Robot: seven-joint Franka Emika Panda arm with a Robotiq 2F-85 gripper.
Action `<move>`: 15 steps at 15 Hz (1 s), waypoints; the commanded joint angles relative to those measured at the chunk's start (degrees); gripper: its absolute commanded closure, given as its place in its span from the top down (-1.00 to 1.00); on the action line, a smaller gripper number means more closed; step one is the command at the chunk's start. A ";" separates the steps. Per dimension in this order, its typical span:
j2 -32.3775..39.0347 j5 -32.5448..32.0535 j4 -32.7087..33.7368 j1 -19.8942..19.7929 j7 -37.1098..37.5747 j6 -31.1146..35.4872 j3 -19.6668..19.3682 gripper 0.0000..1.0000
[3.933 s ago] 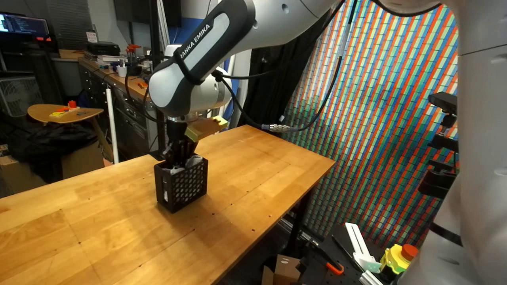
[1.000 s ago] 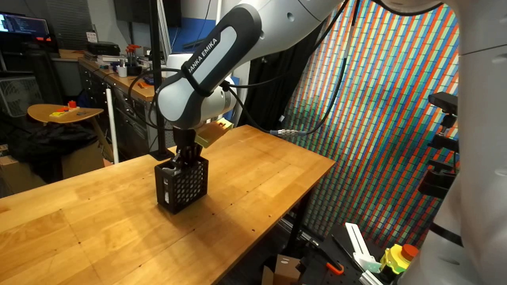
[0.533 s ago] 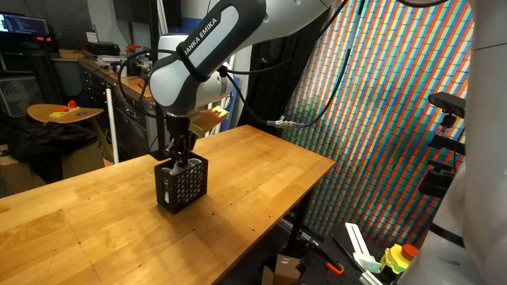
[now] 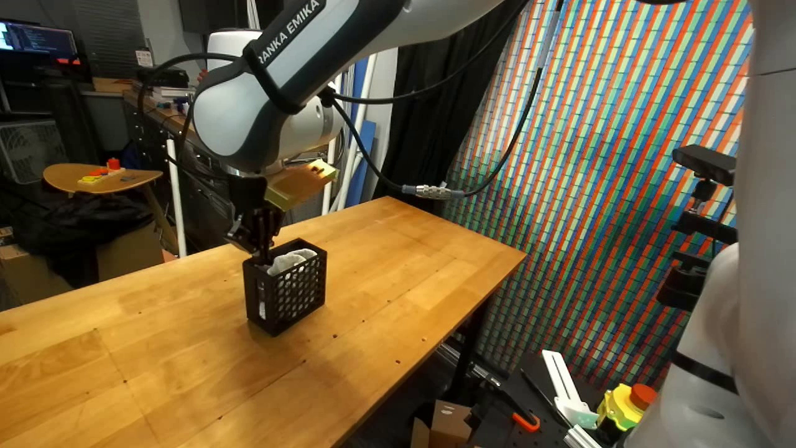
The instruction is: Put the white towel in the black box
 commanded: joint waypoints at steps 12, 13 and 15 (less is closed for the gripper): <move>0.10 -1.54 -0.17 -0.06 0.68 -0.65 -0.33 -0.76; 0.46 -1.42 -0.25 -0.26 0.21 -0.36 -0.31 -0.76; 1.29 -1.00 -0.32 -0.64 -0.50 0.04 -0.27 -0.76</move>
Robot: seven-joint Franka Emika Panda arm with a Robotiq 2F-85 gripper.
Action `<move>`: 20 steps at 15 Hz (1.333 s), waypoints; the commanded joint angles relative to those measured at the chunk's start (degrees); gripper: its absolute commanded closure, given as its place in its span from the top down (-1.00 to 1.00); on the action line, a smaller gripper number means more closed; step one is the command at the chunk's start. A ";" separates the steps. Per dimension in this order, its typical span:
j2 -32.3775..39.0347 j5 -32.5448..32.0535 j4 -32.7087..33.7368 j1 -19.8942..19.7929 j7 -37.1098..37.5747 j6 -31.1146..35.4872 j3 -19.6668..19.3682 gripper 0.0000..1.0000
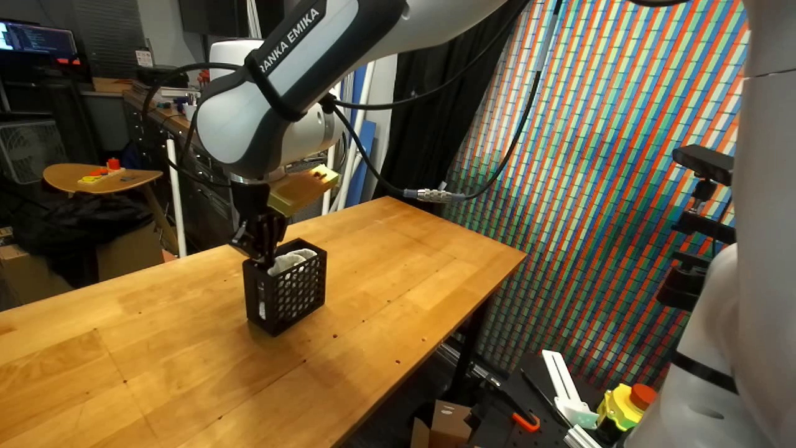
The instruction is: Put the white towel in the black box
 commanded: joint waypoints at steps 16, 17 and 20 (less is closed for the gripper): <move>9.46 4.84 1.49 -8.38 -9.78 5.63 0.81 -0.76; 9.29 5.20 1.30 -8.60 -10.02 5.56 0.78 -0.76; 8.34 5.35 0.85 -8.77 -9.98 5.24 0.49 -0.76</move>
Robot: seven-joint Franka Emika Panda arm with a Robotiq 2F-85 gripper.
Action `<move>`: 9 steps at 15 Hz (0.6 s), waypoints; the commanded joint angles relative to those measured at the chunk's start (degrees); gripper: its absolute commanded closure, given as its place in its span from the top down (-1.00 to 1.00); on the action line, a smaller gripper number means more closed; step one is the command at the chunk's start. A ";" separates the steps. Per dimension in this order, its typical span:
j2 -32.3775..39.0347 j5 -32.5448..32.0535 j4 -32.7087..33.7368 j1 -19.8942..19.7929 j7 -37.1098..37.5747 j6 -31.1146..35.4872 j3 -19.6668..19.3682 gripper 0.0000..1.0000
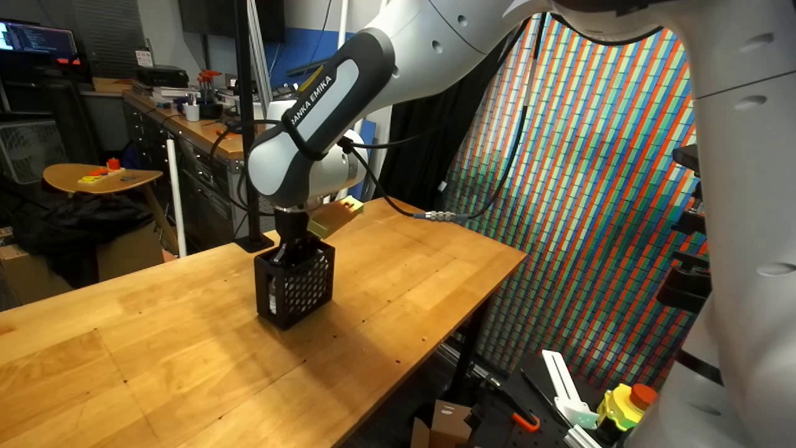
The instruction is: Put the white towel in the black box
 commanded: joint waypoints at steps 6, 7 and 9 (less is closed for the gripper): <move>-3.62 -0.98 -1.08 0.21 0.58 -1.08 -0.89 -0.76; -4.41 -1.32 -1.21 0.43 0.89 -1.43 -0.98 -0.76; -6.02 -2.33 -1.46 0.94 1.64 -1.94 -1.23 -0.76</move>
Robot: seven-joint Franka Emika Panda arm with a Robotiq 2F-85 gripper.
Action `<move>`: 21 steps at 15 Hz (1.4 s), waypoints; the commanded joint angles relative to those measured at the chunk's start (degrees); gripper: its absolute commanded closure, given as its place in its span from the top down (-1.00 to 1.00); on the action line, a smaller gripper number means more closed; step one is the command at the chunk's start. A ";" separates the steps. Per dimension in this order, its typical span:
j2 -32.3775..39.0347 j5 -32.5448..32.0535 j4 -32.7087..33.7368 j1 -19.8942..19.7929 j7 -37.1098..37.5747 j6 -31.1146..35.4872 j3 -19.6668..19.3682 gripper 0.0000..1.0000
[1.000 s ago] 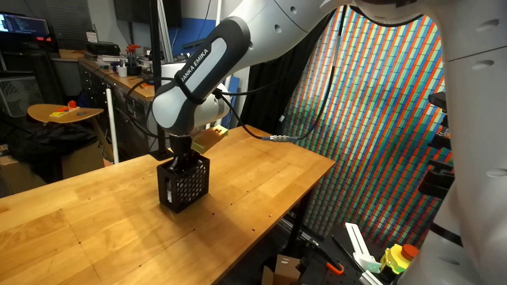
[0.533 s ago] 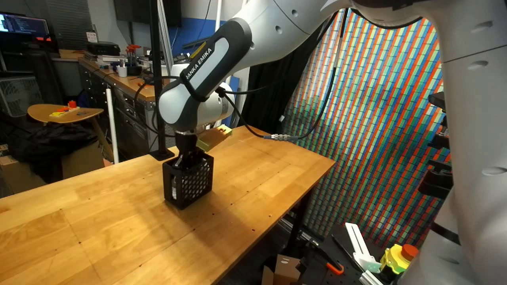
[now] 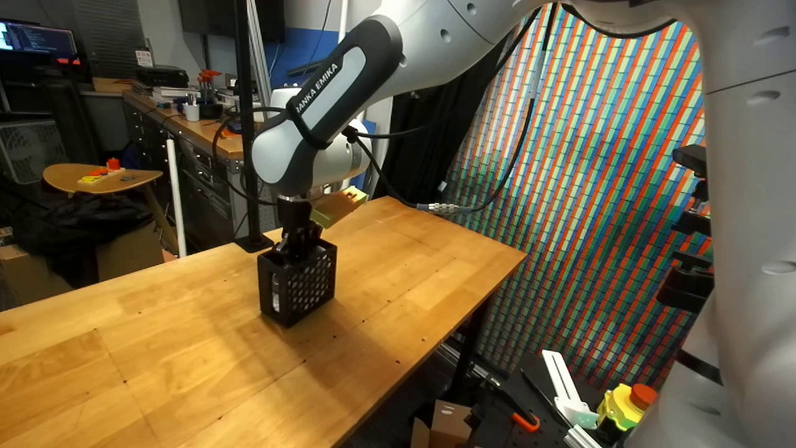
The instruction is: Put the white towel in the black box
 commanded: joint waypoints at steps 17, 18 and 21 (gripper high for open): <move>-19.45 -11.05 -7.68 2.21 12.71 -5.44 -3.59 -0.76; -20.15 -11.30 -8.09 2.18 13.26 -5.39 -3.53 -0.75; -18.18 -9.71 -6.68 1.70 11.71 -4.99 -3.13 -0.71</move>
